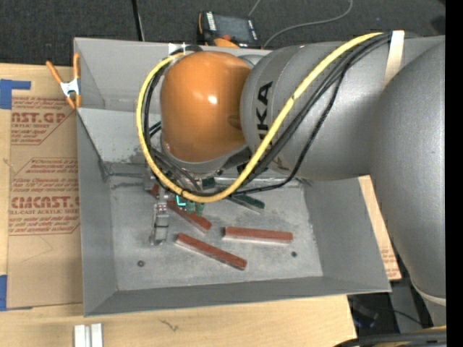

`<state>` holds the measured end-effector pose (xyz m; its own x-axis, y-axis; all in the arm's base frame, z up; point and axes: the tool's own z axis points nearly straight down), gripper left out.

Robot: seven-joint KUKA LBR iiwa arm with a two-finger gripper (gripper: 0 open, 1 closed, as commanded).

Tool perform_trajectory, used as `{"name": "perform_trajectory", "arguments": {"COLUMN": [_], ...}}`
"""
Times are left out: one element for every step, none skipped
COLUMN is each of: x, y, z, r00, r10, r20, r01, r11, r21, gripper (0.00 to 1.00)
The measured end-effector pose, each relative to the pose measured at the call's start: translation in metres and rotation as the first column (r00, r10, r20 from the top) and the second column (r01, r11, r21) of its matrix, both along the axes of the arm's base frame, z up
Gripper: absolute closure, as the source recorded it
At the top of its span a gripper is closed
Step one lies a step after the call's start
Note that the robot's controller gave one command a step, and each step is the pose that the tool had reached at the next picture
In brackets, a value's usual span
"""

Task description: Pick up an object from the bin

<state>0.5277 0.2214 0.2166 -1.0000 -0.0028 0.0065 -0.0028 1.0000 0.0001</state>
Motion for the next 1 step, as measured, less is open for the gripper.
{"name": "perform_trajectory", "arguments": {"x": [-0.031], "y": [-0.0687], "z": [-0.1116], "r00": [0.991], "r10": [-0.136], "r20": [-0.002], "r01": [0.136], "r11": [0.991], "r21": [-0.005], "gripper": [0.0]}}
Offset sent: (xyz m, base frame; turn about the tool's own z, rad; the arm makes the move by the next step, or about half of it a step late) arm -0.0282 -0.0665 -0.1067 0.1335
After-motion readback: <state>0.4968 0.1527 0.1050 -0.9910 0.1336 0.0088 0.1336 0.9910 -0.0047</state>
